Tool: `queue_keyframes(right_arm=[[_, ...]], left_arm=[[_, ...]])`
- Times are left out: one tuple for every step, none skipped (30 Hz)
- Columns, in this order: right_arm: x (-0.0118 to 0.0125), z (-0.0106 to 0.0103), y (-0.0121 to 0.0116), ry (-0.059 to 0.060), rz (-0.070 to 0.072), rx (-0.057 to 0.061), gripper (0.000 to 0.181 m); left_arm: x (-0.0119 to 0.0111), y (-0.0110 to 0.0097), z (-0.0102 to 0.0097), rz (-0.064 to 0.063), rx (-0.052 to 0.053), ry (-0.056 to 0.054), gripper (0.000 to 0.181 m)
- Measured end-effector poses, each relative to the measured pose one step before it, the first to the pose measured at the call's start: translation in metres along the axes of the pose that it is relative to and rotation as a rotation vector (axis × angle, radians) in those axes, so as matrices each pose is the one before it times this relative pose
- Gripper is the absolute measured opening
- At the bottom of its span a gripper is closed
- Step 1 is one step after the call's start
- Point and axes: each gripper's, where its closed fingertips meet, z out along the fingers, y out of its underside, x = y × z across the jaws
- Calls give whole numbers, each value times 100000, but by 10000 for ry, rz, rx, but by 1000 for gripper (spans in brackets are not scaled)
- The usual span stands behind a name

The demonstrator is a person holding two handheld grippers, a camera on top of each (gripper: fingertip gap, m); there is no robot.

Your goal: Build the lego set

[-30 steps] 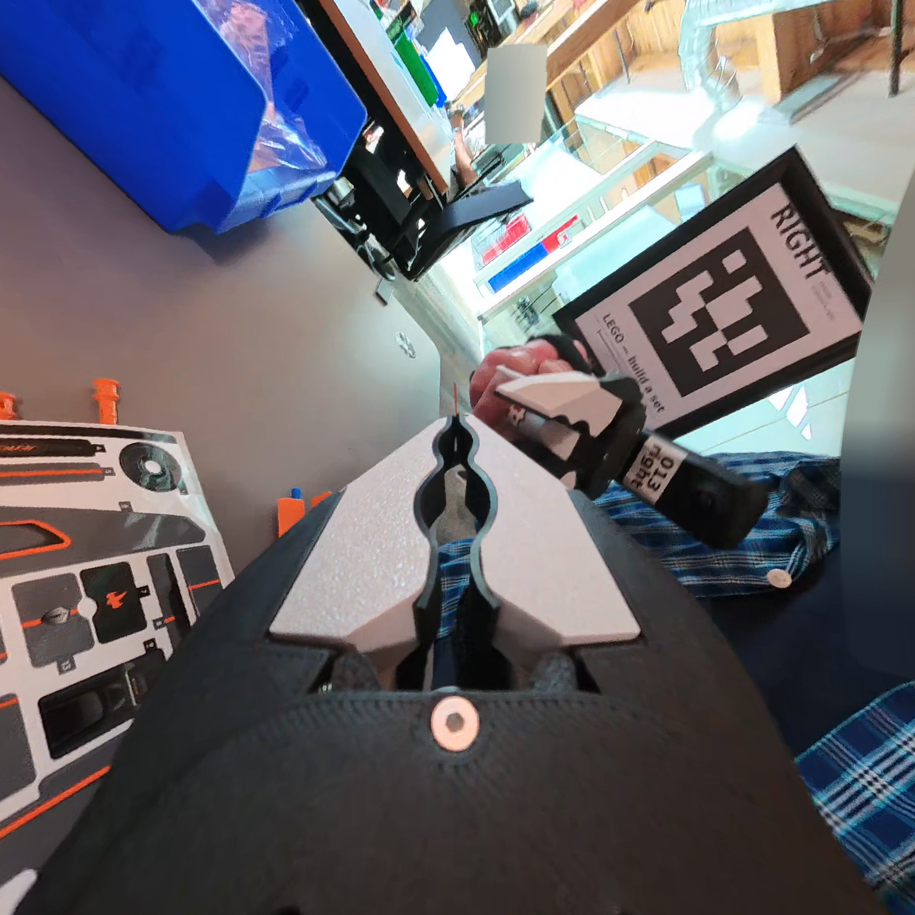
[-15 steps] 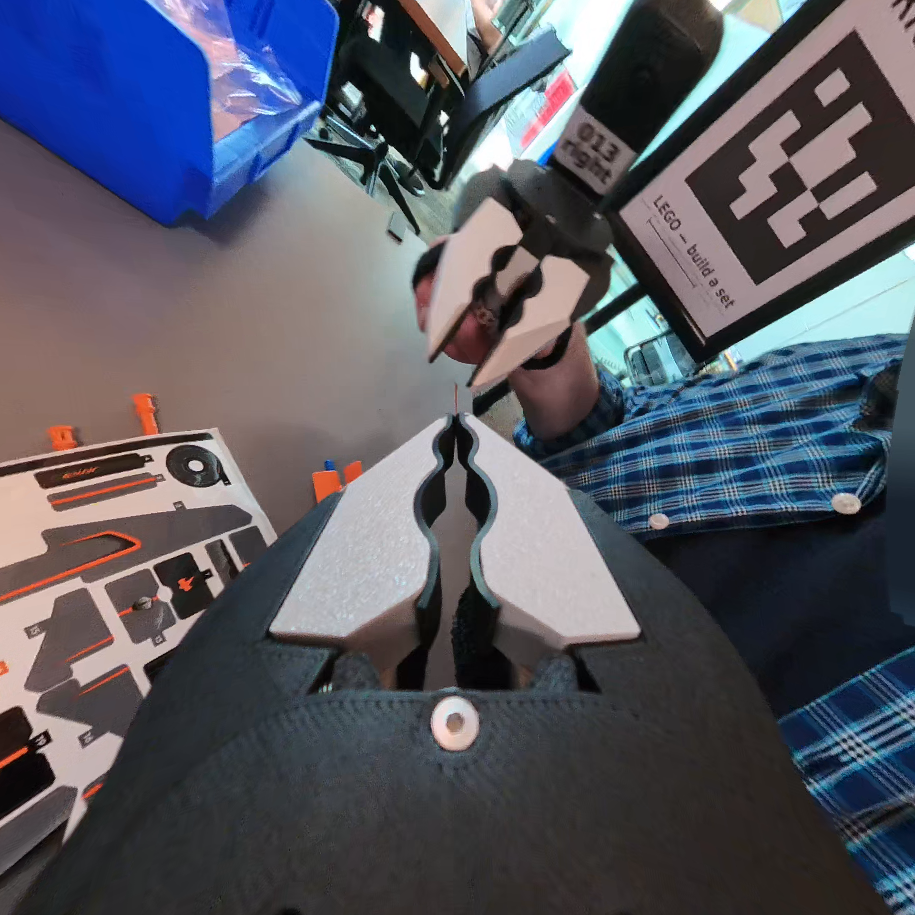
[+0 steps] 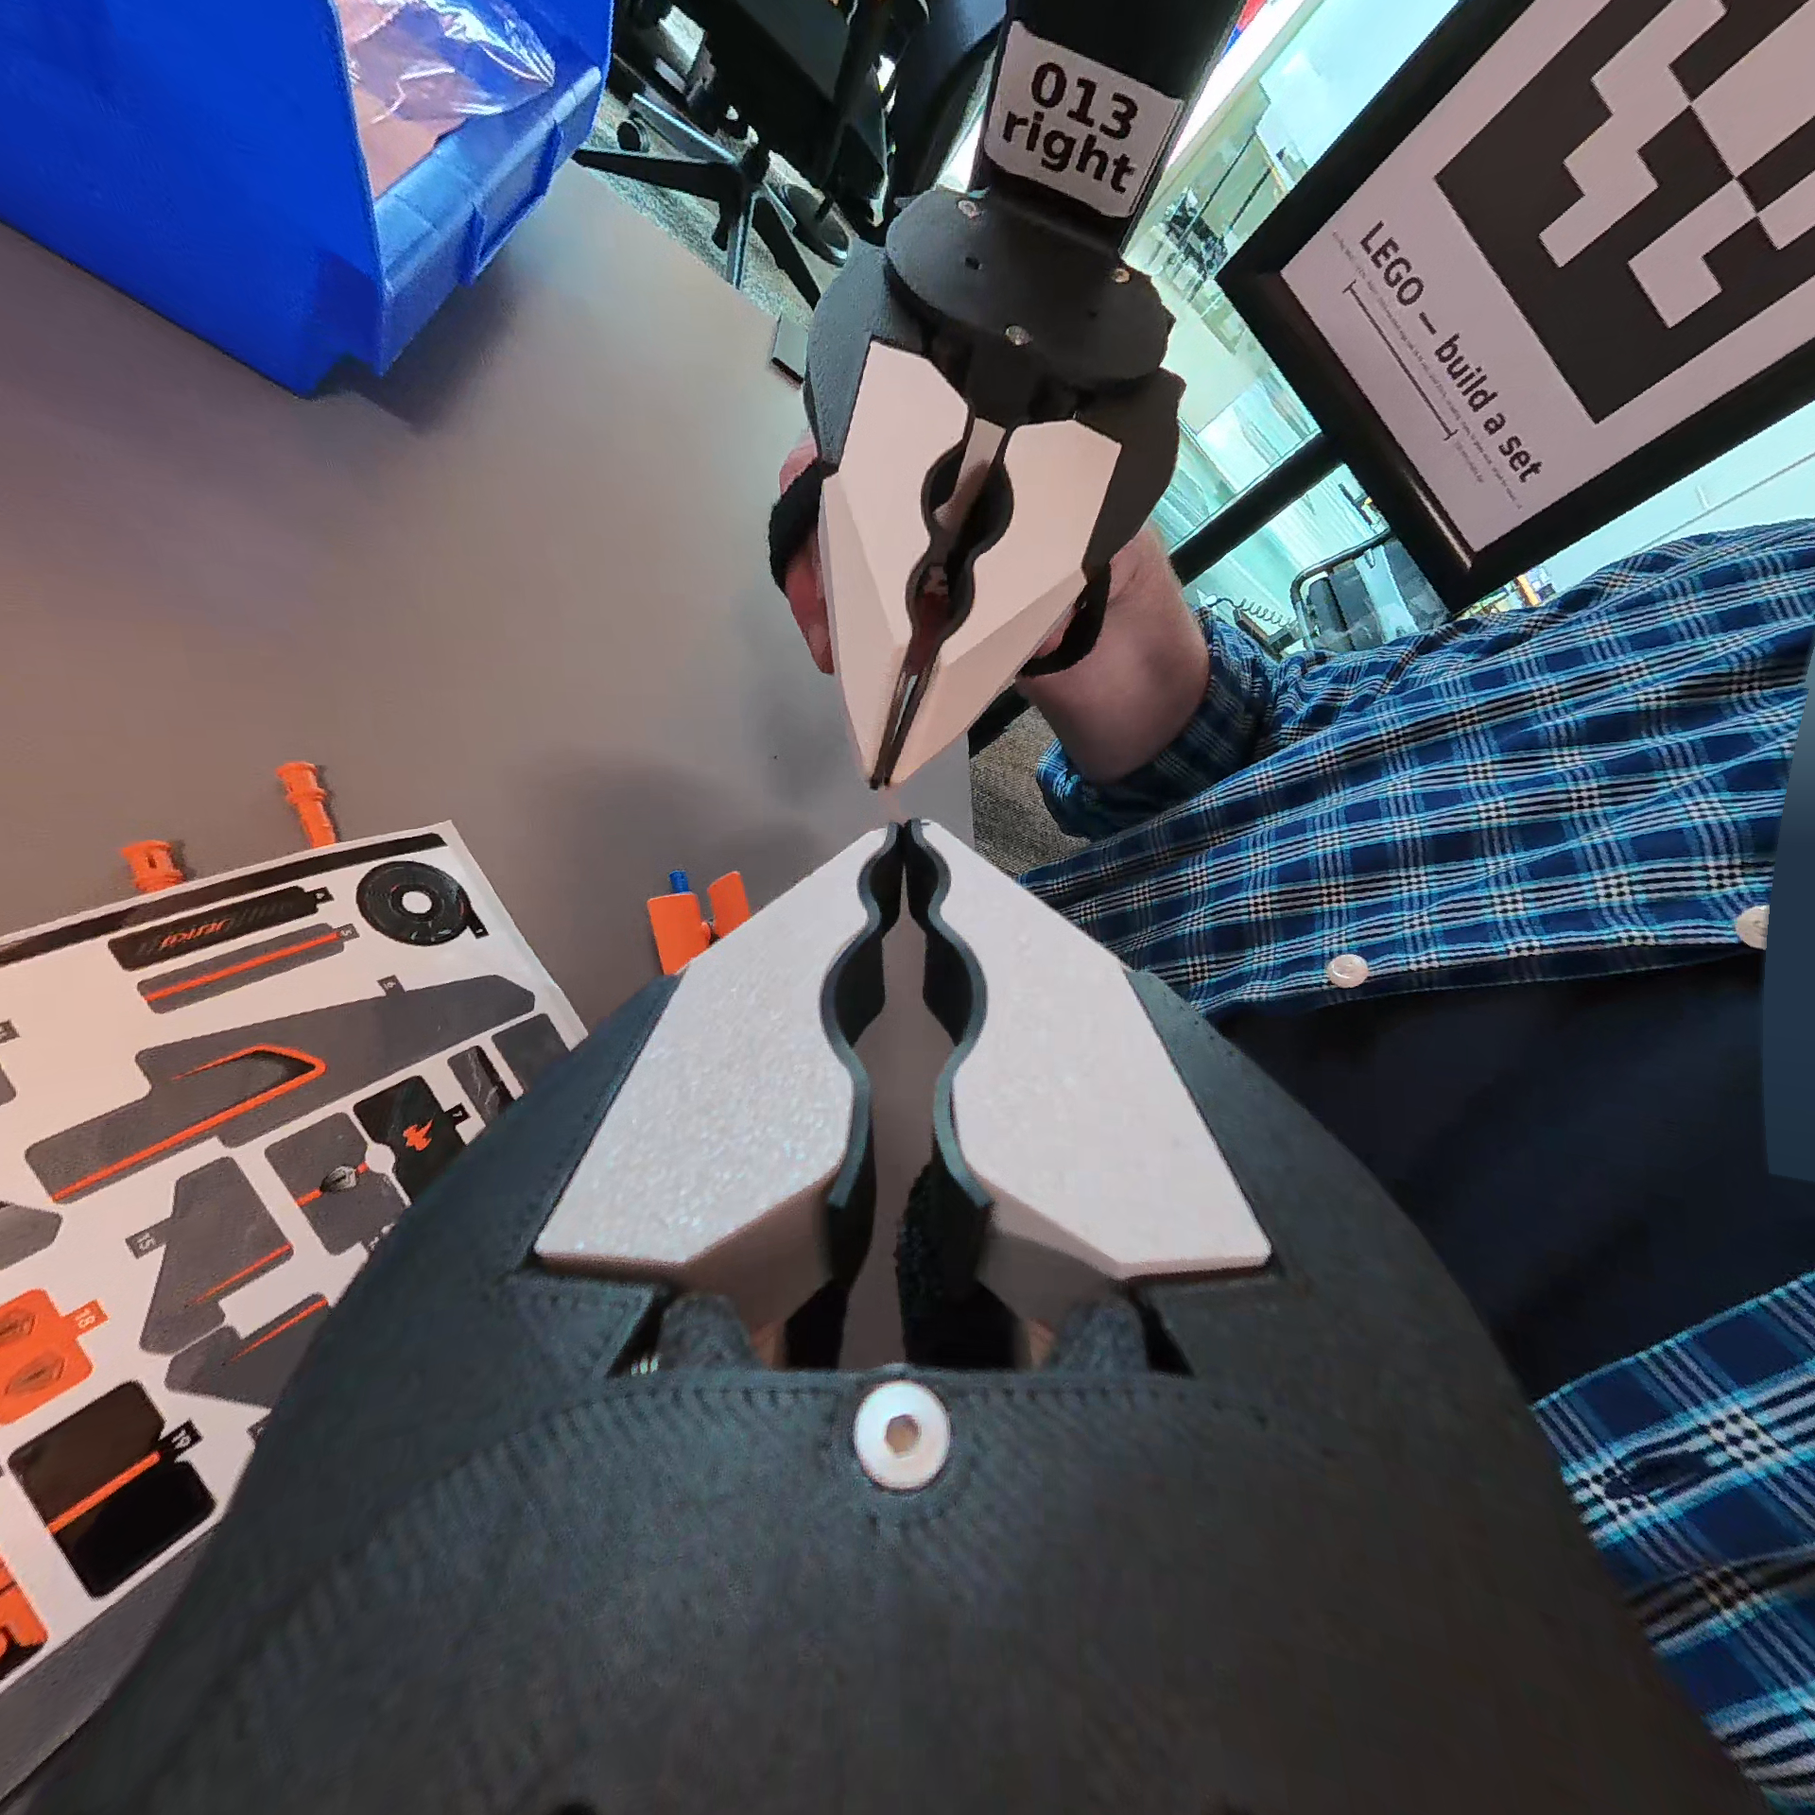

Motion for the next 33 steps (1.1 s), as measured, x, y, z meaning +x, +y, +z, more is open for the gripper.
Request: queue_keyframes(right_arm=[[-49,-40,-66,-45,-1,20,0],[-13,-55,-83,-14,-14,34,0],[25,-41,-32,1,2,-1,0],[-11,-34,-16,-18,29,-11,0],[-3,-32,-18,-3,22,-3,0],[15,-44,-24,-6,25,14,0],[65,-50,-61,19,64,47,0],[108,-48,-14,26,95,16,0],[73,-4,15,4,85,6,0],[105,-12,-45,19,67,65,0],[128,14,50,16,116,4,0],[176,5,3,50,83,42,0],[41,11,-23,-17,46,60,0],[-22,18,10,-47,38,24,0],[69,31,27,22,28,4,0],[38,-10,-37,34,-42,29,0],[-81,-55,-97,-3,-59,44,0],[-52,-135,-182,8,-9,78,0],[37,-165,-151,51,-12,55,0],[91,-120,-13,18,36,3,0],[122,-99,38,-3,75,-4,0],[200,-120,59,42,93,-29,0],[174,-120,82,30,104,-58,0],[147,-82,173,-15,179,-112,0],[183,1,281,-33,235,-144,0],[261,83,368,-37,247,-148,0],[288,136,414,-73,305,-140,0],[319,164,301,-54,307,-59,0],[339,194,350,-28,295,-93,0],[319,260,451,-13,258,-166,0],[307,279,445,19,236,-161,0],[311,276,475,48,218,-182,0],[303,248,490,61,190,-210,0]], left_arm=[[-19,-49,-33,-4,5,-1,0],[-12,-64,-33,-2,18,-5,0],[-90,-65,-32,3,19,-58,0],[-88,-21,-4,46,-11,-83,0],[-112,-42,13,82,8,-113,0],[-51,-46,19,43,30,-70,0],[-32,-86,4,-16,58,-34,0],[-26,-100,-2,-37,75,-4,1],[-103,-79,4,-48,56,-45,5],[-20,-78,4,-5,63,-31,7],[-10,-48,-1,-9,49,-38,10],[-37,-48,-16,-2,38,-61,13],[28,-40,-8,28,49,-33,15],[-38,-8,-12,-20,26,-48,16],[-51,-83,-31,-57,79,-62,17],[-39,-55,-24,-48,66,-40,19],[-385,-41,-36,-91,54,-257,28],[-559,97,-118,48,-41,-362,32],[-193,65,-119,51,-1,-136,31],[165,-62,-65,-100,75,114,32],[114,-74,-28,-90,101,63,33],[-13,173,-17,22,-58,-55,34],[-76,244,-72,84,-85,-119,34],[-11,218,-127,136,-64,-142,34],[91,369,-86,270,-171,-169,34],[128,541,14,395,-284,-250,33],[-80,483,53,420,-224,-425,32],[55,503,167,475,-213,-352,31],[67,596,318,381,-259,-328,30],[135,544,434,322,-212,-277,29],[336,465,493,310,-123,-161,26],[231,356,439,290,-77,-212,25],[130,257,337,283,-46,-236,23]])
